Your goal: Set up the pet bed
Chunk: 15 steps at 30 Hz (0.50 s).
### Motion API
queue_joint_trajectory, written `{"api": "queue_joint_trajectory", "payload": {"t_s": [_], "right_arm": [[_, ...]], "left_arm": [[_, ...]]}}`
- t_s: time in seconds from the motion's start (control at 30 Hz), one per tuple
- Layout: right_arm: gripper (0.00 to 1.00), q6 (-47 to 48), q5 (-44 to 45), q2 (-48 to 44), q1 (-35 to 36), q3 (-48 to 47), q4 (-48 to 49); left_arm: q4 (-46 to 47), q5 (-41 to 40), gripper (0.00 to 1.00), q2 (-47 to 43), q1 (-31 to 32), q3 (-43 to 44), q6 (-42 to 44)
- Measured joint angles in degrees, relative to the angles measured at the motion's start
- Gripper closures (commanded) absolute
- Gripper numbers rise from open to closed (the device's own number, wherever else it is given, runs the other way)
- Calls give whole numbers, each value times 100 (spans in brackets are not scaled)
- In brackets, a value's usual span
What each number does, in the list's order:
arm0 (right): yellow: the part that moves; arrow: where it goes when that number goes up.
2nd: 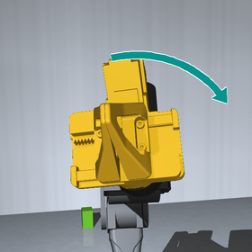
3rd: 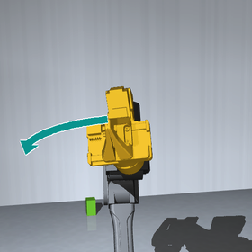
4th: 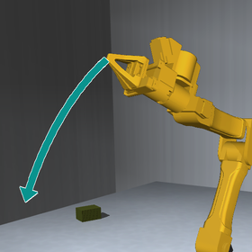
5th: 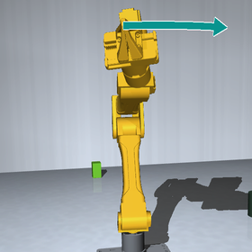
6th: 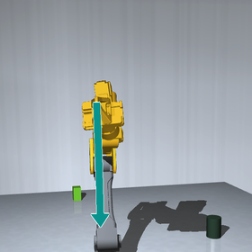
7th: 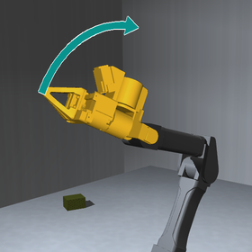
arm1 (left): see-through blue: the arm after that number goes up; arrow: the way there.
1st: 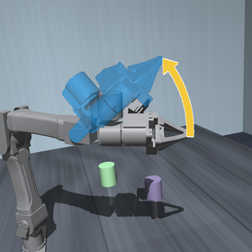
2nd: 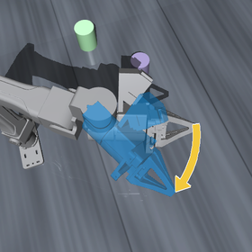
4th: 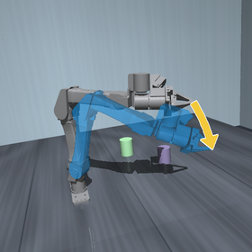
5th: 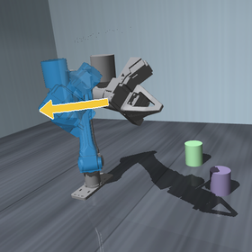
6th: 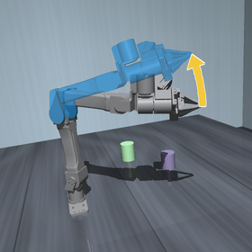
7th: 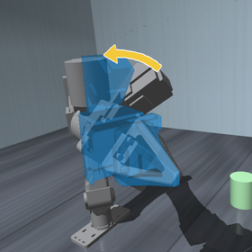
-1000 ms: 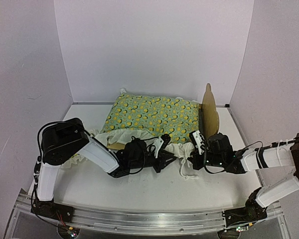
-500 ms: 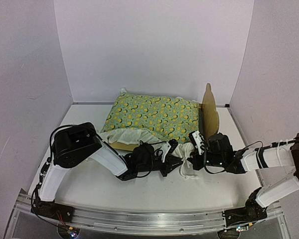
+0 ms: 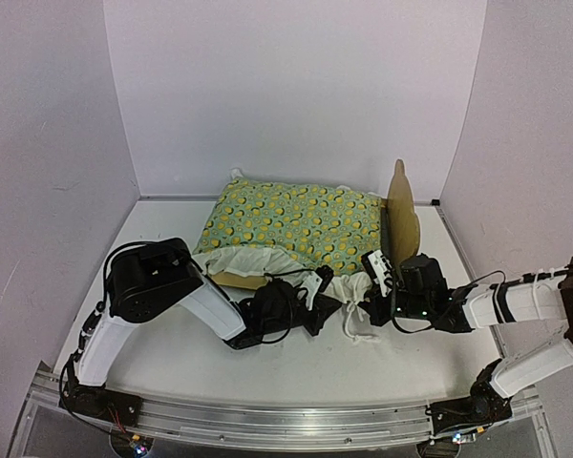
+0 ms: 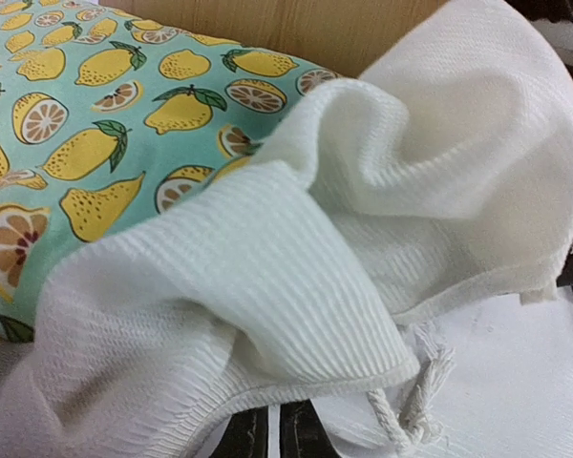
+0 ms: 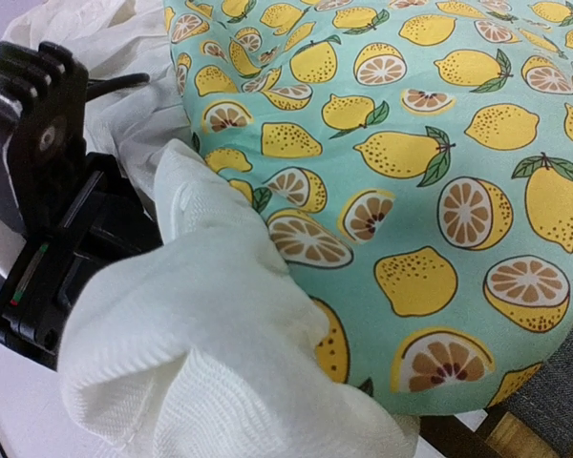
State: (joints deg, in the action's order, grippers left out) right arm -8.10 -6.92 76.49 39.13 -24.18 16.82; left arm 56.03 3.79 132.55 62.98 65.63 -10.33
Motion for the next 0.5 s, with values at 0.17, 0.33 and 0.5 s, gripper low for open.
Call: {"api": "queue_joint_trajectory", "payload": {"t_s": [0.17, 0.33, 0.5], "right_arm": [[100, 83, -17, -2, 0, 0, -4], [100, 111, -48, -63, 0, 0, -31], [100, 111, -83, -85, 0, -2, -35]], "left_arm": [[-2, -315, 94, 0, 39, 105, 197], [0, -404, 93, -2, 81, 149, 409], [-2, -546, 90, -13, 138, 149, 614]]}}
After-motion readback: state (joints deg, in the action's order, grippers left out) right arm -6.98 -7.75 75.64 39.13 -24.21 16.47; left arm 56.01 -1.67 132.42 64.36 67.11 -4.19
